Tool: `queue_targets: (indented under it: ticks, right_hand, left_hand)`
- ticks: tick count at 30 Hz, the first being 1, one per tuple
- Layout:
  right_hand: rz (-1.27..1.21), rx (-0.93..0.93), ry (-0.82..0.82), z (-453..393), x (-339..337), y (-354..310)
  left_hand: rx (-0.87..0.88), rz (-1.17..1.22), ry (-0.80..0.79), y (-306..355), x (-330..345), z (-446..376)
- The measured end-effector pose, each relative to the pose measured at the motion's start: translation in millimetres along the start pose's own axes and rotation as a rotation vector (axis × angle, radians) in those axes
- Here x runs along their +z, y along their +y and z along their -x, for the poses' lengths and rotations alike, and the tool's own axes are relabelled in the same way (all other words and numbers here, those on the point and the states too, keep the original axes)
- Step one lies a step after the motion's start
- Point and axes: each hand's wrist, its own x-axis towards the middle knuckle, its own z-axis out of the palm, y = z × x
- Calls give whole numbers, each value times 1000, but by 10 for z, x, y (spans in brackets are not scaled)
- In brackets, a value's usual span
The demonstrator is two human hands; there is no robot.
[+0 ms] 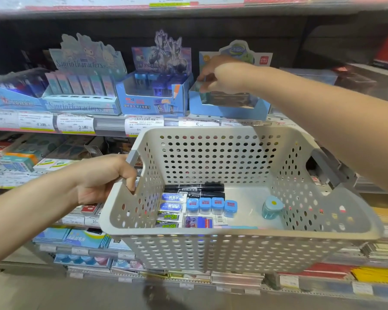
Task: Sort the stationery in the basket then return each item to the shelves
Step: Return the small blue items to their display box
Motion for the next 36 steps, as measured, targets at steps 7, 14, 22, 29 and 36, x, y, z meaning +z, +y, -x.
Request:
queue_targets:
  ticks: [7, 14, 22, 29, 36]
  right_hand:
    - [-61, -27, -86, -18, -7, 105]
    - [26, 12, -116, -54, 107, 80]
    - [41, -13, -30, 263, 182, 89]
    - [-103, -180, 44, 979, 146, -68]
    - [409, -177, -840, 1436, 657, -126]
  left_hand:
    - [3, -7, 3, -1, 36, 41]
    - [5, 19, 0, -29, 53, 64]
    - [3, 19, 8, -49, 50, 51]
    - [9, 10, -1, -36, 66, 48]
    - [-9, -20, 39, -55, 40, 0]
